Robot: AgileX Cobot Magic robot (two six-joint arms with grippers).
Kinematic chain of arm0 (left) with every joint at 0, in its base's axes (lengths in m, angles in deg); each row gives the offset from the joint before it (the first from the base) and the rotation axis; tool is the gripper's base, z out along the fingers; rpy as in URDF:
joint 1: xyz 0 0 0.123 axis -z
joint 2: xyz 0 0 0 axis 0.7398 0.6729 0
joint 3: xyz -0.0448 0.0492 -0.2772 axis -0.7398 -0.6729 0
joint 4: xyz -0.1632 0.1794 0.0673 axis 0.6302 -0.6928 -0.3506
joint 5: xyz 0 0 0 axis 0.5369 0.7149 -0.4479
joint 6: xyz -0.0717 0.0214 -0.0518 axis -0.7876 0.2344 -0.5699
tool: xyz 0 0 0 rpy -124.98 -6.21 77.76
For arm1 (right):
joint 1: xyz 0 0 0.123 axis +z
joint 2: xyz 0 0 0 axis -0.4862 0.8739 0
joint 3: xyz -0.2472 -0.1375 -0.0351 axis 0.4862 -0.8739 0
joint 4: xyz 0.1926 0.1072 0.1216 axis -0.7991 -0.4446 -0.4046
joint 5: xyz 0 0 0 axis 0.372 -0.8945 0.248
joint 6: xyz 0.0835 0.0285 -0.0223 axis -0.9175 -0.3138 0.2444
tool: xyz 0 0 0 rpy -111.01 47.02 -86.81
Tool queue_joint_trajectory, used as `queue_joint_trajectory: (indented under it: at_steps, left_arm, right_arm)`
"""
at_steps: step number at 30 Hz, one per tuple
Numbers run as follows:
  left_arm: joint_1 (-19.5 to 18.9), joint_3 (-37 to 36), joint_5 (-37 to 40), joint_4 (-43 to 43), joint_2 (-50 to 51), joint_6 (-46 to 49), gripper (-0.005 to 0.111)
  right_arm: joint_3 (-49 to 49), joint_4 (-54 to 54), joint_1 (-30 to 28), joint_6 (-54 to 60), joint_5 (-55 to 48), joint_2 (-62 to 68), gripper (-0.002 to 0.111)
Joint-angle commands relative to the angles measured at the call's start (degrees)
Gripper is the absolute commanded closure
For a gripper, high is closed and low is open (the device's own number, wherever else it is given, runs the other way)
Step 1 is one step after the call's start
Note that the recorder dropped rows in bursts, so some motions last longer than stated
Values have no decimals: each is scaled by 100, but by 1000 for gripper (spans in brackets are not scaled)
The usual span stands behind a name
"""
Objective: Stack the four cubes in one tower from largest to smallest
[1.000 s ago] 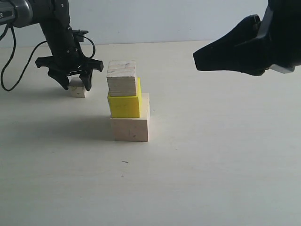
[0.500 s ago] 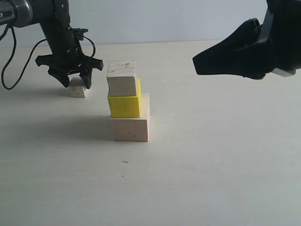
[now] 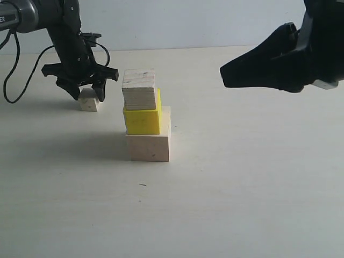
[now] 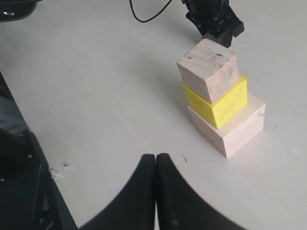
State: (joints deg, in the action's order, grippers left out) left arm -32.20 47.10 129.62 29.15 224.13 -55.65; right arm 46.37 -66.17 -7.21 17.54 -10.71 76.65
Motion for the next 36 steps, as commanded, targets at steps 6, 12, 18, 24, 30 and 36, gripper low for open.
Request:
queue_joint_trajectory:
  at_steps: [6,12,18,24,30,36]
  left_arm:
    - [-7,13,3,1,-15,-139,46]
    - [-7,13,-19,1,-15,-150,46]
    - [-7,13,-147,9,-15,-150,46]
    - [-18,13,-158,9,-15,-150,46]
    - [-19,13,-158,9,-15,-138,46]
    - [-19,13,-121,9,-15,-102,46]
  right_arm:
    - [-27,-29,-30,-28,-221,-41,108]
    - [-27,-54,-30,-28,-233,-41,108]
    - [-27,-54,-30,-28,-233,-41,108]
    - [-27,-53,-30,-42,-258,-41,108]
    - [-27,-166,-30,-30,-257,-41,108]
    - [-27,-159,-30,-30,-247,-41,108]
